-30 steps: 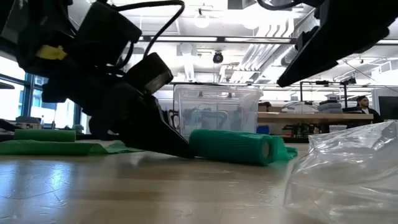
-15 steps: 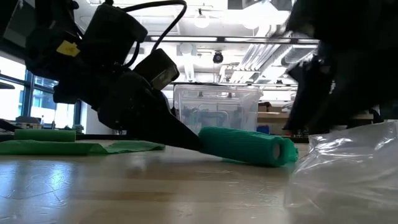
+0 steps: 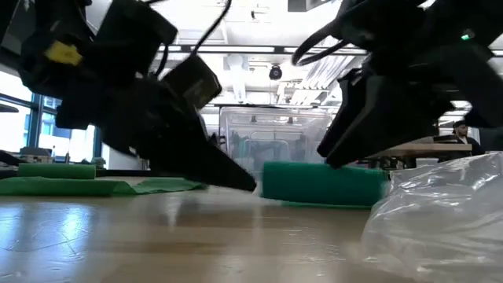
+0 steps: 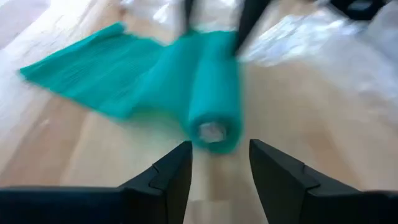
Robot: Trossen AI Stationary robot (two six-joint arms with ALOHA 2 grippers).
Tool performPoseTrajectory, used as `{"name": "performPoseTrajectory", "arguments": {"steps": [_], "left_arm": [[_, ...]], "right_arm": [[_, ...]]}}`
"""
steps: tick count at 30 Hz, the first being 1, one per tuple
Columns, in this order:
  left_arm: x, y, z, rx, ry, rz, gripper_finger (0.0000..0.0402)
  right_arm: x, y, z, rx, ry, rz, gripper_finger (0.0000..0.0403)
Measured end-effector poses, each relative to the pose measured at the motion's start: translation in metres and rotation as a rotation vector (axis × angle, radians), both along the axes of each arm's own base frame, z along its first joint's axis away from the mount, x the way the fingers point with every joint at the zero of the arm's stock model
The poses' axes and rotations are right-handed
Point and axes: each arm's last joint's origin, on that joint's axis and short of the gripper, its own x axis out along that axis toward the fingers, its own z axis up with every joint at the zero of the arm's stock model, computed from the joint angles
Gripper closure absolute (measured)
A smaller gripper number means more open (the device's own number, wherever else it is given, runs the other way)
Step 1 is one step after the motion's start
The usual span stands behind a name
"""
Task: Roll bandage
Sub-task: Roll the blue bandage
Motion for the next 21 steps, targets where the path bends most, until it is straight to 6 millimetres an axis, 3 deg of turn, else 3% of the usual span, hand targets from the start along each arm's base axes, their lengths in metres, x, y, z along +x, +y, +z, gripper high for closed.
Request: {"name": "performPoseTrajectory", "arguments": {"steps": [6,10,13,21], "left_arm": [[-0.001,-0.005,0.002,-0.009,-0.021,-0.009,0.0248],[-0.002,-0.007,0.001,-0.02,-0.01,-0.008,0.0248],[-0.002,-0.007,0.001,-0.02,-0.01,-0.007,0.0248],[0.004,-0.002,0.0,-0.005,-0.009,0.002,0.0248]], "right_arm": [[-0.007,0.006,0.002,0.0,0.02,0.005,0.026],[-0.013,0.015,0.025,-0.002,0.027,-0.043,0.0265],[-0.019,0.018,0.029,-0.015,0.069,-0.066,0.0265],[-0.024,0.014,-0.005,-0.017,0.147,-0.157,0.0265]]}}
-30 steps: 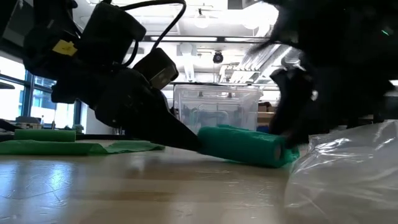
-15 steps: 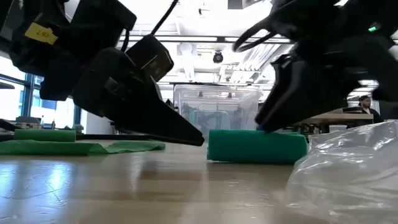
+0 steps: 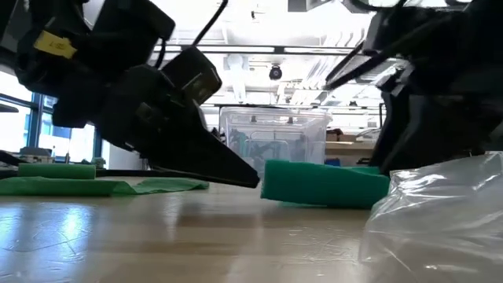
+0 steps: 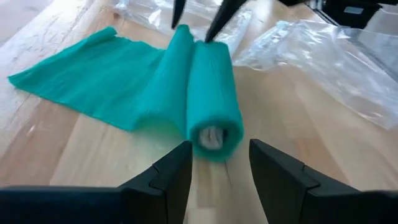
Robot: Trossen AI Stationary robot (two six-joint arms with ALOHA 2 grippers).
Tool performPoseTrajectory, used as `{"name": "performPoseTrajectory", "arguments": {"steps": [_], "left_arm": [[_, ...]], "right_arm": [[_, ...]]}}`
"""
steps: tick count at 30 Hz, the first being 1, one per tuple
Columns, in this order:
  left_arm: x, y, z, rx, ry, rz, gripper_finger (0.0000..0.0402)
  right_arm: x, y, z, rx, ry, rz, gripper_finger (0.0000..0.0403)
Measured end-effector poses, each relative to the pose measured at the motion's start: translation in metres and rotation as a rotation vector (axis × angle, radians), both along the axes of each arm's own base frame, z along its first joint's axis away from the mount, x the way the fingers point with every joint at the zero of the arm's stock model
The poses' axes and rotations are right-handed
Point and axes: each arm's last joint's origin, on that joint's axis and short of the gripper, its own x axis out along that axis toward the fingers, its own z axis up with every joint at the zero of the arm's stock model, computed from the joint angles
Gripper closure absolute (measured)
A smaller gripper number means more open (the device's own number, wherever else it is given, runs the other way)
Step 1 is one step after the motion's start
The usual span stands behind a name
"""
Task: Roll bandage
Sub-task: Roll the blue bandage
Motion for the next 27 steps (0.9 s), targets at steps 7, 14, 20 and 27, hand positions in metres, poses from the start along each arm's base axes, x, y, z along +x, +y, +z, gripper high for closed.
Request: {"name": "performPoseTrajectory", "arguments": {"steps": [7,14,20,27], "left_arm": [[0.015,-0.001,0.0,-0.036,-0.007,-0.053,0.0248],[0.017,-0.001,-0.002,-0.084,0.051,0.0,0.0248],[0.01,0.003,0.01,-0.021,0.151,0.016,0.0248],[-0.006,0.007,0.042,0.084,0.249,0.005,0.0248]], "right_arm": [[0.013,-0.003,-0.011,0.024,-0.043,-0.021,0.0265],[0.014,-0.008,-0.013,0.05,-0.058,-0.101,0.0265],[0.011,-0.011,-0.014,0.092,-0.077,-0.227,0.0265],[0.015,-0.007,-0.007,0.134,-0.099,-0.262,0.0265]]}}
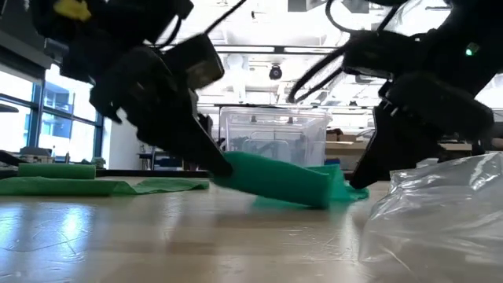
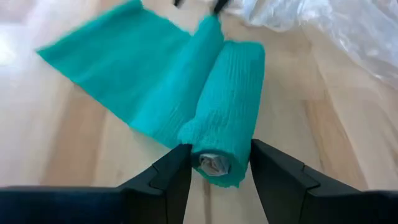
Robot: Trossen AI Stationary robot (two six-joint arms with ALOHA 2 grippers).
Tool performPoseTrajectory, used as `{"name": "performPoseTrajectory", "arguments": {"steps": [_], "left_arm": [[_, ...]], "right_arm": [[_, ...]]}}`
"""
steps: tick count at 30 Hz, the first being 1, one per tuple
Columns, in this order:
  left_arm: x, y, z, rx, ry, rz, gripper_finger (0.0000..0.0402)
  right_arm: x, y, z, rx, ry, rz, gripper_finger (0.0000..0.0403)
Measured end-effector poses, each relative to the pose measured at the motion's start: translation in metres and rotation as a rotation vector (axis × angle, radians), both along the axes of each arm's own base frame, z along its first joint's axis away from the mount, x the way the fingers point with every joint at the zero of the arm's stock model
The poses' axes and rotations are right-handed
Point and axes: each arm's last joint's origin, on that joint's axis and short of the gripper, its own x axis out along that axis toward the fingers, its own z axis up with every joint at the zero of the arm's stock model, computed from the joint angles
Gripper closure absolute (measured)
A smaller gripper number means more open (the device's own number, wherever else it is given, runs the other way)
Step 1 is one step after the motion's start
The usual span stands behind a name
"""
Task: Roll bandage
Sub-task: Roll the blue bandage
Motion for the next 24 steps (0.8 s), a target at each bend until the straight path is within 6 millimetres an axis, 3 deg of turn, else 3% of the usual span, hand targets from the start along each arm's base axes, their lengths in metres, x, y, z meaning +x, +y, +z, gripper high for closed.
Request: {"name": "performPoseTrajectory", "arguments": {"steps": [3,10,18,24], "left_arm": [[-0.006,-0.002,0.008,0.011,0.024,-0.011,0.0248],[-0.013,-0.004,-0.003,0.053,0.105,0.036,0.0246],[-0.02,-0.004,0.0,0.051,0.145,0.023,0.0214],[-0.015,-0.018,-0.008,0.07,0.076,-0.03,0.0216]], "right_arm": [[0.002,0.002,0.003,0.015,-0.002,0.009,0.0265],[0.0,0.007,0.003,0.032,-0.007,0.022,0.0265],[-0.005,0.015,0.003,0.047,-0.011,0.019,0.0265],[-0.007,0.022,0.003,0.057,-0.032,0.052,0.0265]]}}
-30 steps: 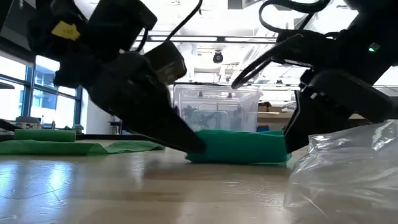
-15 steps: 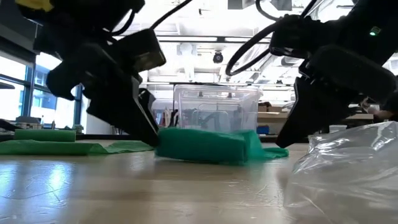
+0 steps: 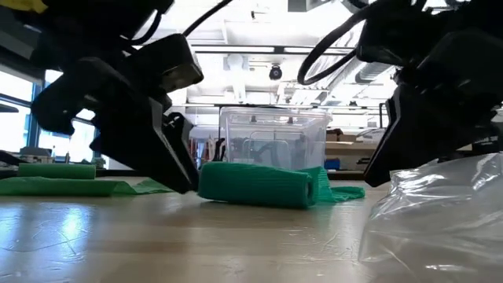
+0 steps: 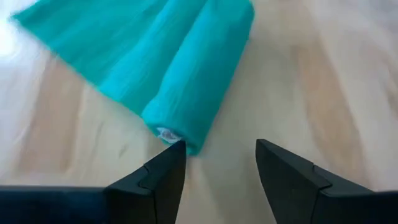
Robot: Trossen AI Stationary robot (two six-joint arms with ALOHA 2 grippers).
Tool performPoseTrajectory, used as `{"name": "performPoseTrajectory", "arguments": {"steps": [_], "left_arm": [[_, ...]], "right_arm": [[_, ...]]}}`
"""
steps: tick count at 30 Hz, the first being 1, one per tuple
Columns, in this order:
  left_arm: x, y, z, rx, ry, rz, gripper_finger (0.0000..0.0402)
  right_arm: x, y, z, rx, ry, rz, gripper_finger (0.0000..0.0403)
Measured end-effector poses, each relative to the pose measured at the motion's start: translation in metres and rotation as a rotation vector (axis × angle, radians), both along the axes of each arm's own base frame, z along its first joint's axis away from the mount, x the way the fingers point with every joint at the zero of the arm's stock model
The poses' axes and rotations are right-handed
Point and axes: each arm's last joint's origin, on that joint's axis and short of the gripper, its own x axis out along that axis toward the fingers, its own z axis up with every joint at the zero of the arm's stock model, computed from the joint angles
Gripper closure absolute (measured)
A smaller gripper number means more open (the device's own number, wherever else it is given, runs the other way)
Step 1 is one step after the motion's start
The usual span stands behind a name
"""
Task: Roll bandage
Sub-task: Roll the blue bandage
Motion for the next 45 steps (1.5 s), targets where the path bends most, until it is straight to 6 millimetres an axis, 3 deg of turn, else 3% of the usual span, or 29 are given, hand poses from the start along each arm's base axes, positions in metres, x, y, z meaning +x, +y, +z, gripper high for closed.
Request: {"name": "performPoseTrajectory", "arguments": {"steps": [8,16,29,35,40,45], "left_arm": [[0.016,-0.009,-0.024,-0.083,-0.139,0.016,0.0224],[0.023,-0.006,-0.03,-0.115,-0.214,0.057,0.0232],[0.024,-0.003,-0.029,-0.099,-0.226,0.086,0.0347],[0.024,-0.004,-0.029,-0.098,-0.229,0.085,0.0382],[0.022,-0.009,-0.028,-0.08,-0.232,0.054,0.0388],[0.021,-0.015,-0.026,-0.092,-0.246,0.02,0.0366]], "right_arm": [[0.005,0.001,-0.011,0.008,-0.038,0.04,0.0265],[0.009,0.0,-0.014,0.02,-0.036,0.044,0.0265],[0.01,0.0,-0.014,0.035,-0.055,0.025,0.0265],[0.008,0.001,-0.014,0.015,-0.066,0.011,0.0265],[0.008,0.001,-0.011,-0.013,-0.082,0.0,0.027],[0.007,0.004,-0.009,-0.012,-0.096,0.005,0.0297]]}}
